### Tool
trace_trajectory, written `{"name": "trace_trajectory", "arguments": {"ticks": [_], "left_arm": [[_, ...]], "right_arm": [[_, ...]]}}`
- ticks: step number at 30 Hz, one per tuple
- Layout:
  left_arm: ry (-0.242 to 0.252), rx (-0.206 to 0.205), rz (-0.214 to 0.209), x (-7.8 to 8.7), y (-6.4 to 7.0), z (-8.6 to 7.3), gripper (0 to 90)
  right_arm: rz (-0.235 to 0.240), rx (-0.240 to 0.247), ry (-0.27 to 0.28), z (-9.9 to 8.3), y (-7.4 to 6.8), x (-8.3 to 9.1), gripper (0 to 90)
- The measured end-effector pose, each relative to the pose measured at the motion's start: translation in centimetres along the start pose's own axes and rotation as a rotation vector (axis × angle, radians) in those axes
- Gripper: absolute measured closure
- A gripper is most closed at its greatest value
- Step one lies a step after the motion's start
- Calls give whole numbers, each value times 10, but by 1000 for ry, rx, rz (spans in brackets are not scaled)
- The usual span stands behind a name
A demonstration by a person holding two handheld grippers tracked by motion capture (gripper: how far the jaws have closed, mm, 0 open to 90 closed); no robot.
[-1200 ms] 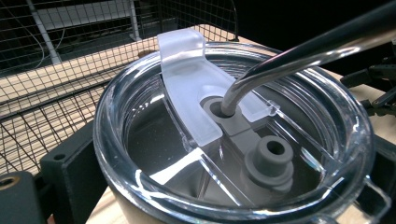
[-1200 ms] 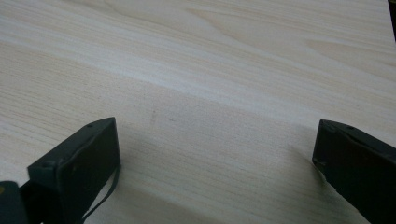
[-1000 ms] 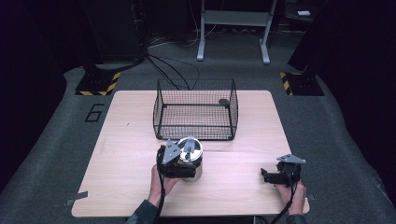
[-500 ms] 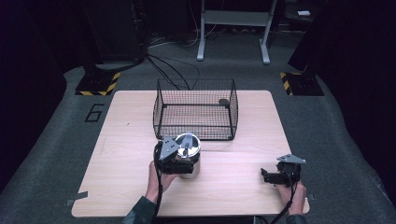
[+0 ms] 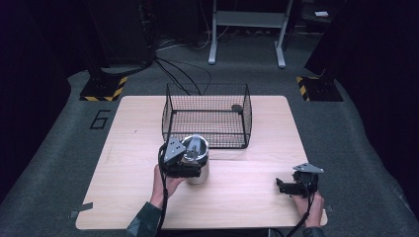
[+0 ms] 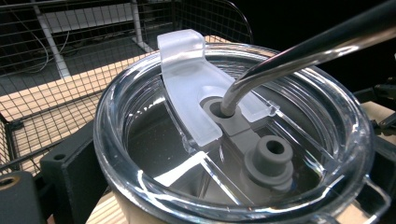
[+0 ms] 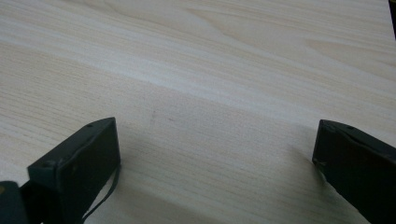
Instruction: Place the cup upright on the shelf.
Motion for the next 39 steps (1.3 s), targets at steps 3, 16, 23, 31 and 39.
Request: {"name": "trace_trajectory", "arguments": {"ticks": [3,16,23,31,39], "left_arm": [[5,-6,9,0,-2,3,39],[9,-2,10,2,-15,19,38],[5,2,10,2,-22,26,38],[10,0,15,-1,-28,35,38],[9,3,6,-4,-34,44,38]], "right_arm": [[2,3,-1,0,0,0,3],[3,2,-2,0,0,0,3],[4,1,-2,0,0,0,3],[2,1,-7,0,0,0,3],[2,-3,-7,0,0,0,3]]}}
Point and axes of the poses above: each handheld gripper's, and its own axes: x roughly backward along the jaws, z roughly out of its top, y roughly to its right, the point moved 1 cm from there along -x, roughly forward along the jaws, and after that the axes turned 5 degrees about y, right-handed, at the moved point
